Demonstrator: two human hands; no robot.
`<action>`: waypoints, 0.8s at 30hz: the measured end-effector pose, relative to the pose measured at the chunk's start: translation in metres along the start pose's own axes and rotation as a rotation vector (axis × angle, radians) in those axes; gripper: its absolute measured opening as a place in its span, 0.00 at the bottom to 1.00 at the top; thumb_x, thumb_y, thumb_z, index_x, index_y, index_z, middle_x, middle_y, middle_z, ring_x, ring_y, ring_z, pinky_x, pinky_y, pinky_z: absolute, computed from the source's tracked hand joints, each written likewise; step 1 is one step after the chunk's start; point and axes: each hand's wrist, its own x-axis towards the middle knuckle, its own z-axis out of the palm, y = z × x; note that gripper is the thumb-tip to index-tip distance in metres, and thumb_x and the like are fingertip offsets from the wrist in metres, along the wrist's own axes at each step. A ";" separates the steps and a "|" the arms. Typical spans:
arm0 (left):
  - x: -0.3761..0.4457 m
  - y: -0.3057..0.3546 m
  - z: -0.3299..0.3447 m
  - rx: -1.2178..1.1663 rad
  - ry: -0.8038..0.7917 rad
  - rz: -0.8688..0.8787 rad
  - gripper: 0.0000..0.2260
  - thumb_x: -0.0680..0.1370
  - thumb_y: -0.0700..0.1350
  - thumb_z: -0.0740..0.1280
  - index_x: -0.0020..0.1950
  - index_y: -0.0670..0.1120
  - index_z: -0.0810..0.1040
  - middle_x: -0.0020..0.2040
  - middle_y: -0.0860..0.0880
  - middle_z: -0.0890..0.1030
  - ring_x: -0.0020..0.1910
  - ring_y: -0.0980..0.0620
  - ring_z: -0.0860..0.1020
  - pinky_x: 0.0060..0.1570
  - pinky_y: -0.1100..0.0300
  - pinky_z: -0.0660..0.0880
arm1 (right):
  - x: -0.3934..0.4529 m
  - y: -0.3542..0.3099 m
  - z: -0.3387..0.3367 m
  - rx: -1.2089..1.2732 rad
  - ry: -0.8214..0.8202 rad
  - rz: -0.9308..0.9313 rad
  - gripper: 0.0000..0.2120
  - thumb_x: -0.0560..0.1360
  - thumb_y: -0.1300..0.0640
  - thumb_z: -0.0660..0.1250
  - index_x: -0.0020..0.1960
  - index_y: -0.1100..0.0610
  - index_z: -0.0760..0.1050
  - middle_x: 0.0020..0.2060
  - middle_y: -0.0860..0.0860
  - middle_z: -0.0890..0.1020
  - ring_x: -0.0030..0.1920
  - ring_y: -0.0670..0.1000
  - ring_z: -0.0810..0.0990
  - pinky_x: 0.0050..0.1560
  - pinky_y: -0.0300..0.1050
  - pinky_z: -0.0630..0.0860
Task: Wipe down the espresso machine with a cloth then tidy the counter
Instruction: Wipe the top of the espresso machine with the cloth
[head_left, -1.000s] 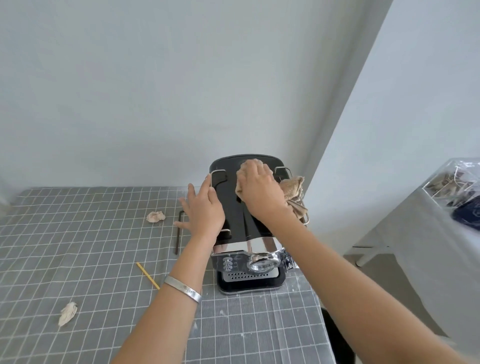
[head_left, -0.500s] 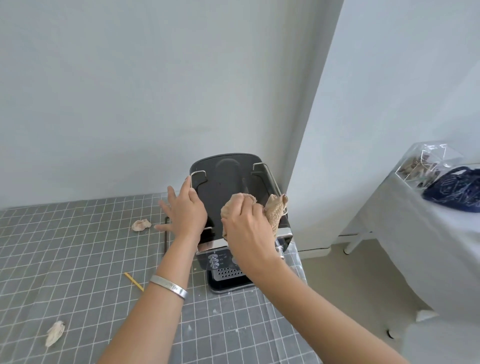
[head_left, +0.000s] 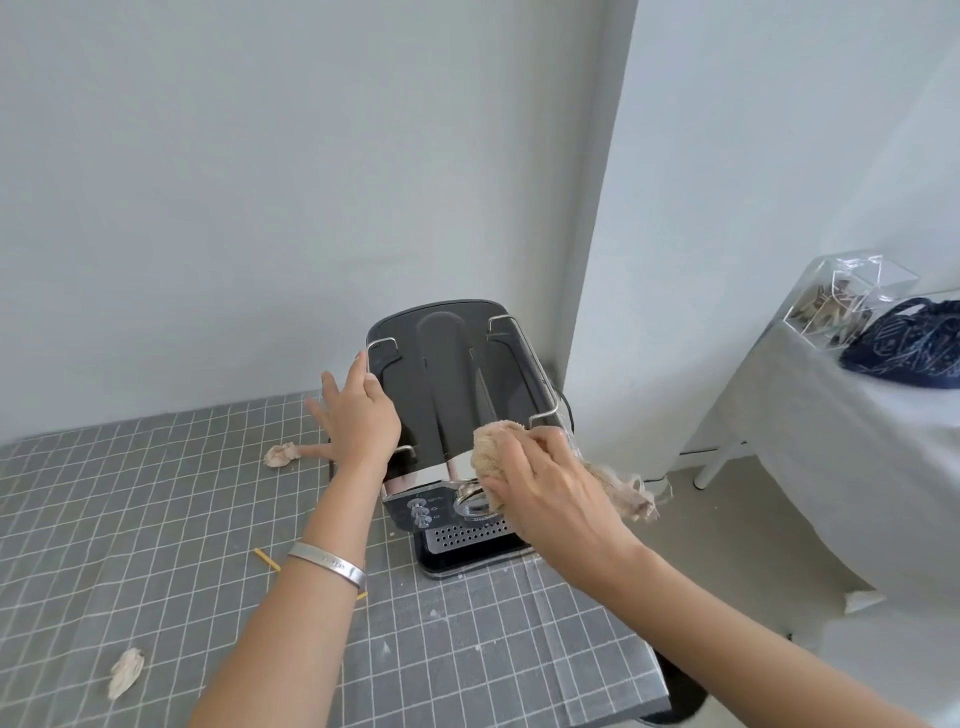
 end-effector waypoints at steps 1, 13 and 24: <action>0.000 0.000 0.000 0.011 0.007 0.004 0.20 0.84 0.49 0.47 0.74 0.62 0.64 0.80 0.46 0.53 0.79 0.39 0.44 0.71 0.31 0.42 | -0.004 0.007 0.000 0.049 -0.033 -0.021 0.16 0.81 0.51 0.59 0.58 0.62 0.75 0.55 0.55 0.82 0.55 0.58 0.77 0.43 0.44 0.80; -0.009 0.015 0.005 0.437 0.010 0.241 0.30 0.80 0.65 0.44 0.79 0.54 0.51 0.80 0.43 0.44 0.79 0.41 0.42 0.69 0.29 0.42 | 0.026 0.096 -0.023 0.584 0.343 0.480 0.12 0.83 0.48 0.55 0.53 0.53 0.75 0.34 0.47 0.79 0.33 0.49 0.79 0.34 0.32 0.69; -0.016 0.018 0.015 0.545 -0.028 0.251 0.55 0.61 0.83 0.45 0.79 0.50 0.41 0.80 0.42 0.45 0.79 0.41 0.43 0.69 0.30 0.53 | 0.038 0.075 0.013 0.769 0.098 0.393 0.13 0.83 0.50 0.55 0.51 0.57 0.73 0.35 0.52 0.80 0.35 0.55 0.79 0.32 0.39 0.72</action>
